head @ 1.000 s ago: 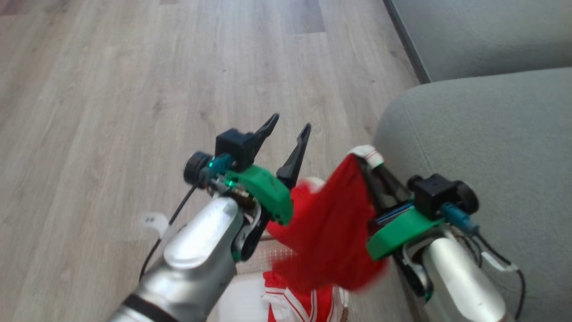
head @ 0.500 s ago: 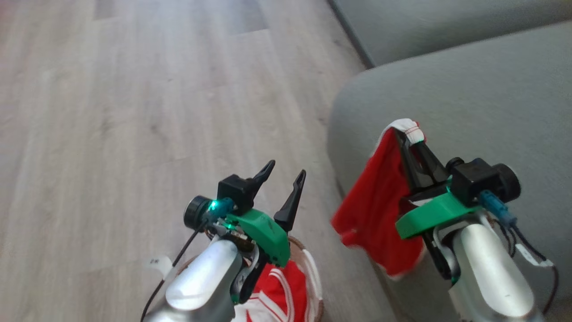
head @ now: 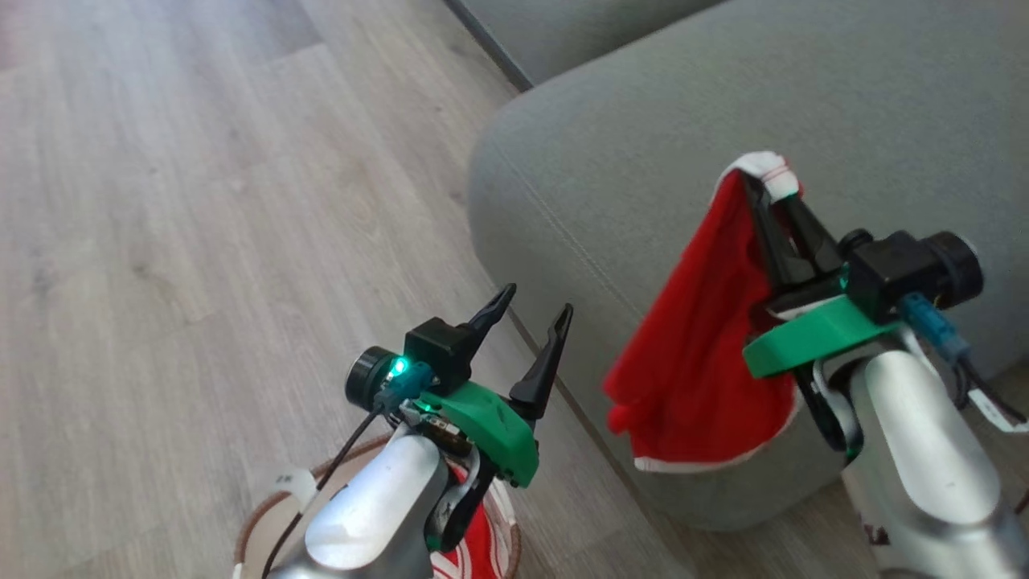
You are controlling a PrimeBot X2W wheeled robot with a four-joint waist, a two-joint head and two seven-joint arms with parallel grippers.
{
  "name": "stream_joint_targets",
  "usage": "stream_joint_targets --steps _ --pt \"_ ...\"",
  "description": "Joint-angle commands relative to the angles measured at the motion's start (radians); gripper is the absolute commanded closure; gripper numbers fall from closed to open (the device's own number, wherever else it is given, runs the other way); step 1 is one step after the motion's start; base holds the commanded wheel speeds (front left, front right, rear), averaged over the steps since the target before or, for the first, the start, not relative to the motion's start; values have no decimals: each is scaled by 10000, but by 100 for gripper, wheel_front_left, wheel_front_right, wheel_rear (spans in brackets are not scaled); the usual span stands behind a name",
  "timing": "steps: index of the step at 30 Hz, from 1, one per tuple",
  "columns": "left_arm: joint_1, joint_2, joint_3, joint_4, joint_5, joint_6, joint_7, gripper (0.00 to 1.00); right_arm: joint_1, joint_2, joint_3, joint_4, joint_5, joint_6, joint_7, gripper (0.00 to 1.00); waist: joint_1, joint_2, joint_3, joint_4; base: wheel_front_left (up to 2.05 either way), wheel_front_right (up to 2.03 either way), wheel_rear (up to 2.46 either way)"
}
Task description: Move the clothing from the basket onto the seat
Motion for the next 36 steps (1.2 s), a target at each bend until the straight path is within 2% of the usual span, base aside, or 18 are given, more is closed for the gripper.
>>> stream_joint_targets --steps 1,6,11,17,23,30,36 --pt "-201 98 296 -374 121 22 -123 0 -619 -42 235 -333 80 -4 -65 100 0 -1 188 -170 0 0 0" --pt "-228 98 153 -471 241 31 -124 0 -1078 -383 352 -13 171 -4 -65 100 0 -1 396 -51 0 0 0" --pt "-308 97 183 -489 458 116 -124 0 -2185 -734 476 667 481 -4 -64 100 0 -1 689 309 0 0 0" --pt "-601 135 300 -665 1074 167 -124 0 -4356 -1240 383 1947 1036 -4 113 100 0 -1 1622 902 0 0 0" --pt "-1188 493 531 -955 1524 208 -124 0 -6947 -1924 169 3171 1321 -4 177 100 0 -1 3017 1442 0 0 0" --pt "-1871 931 675 -1408 1849 306 -51 0 -9398 -3056 -554 4462 1132 -4 91 100 0 -1 4591 2045 0 0 0" --pt "-2315 1063 704 -1785 2014 369 43 0 -10389 -3638 -1655 4987 528 -4 -26 100 0 -1 5507 2443 0 0 0"
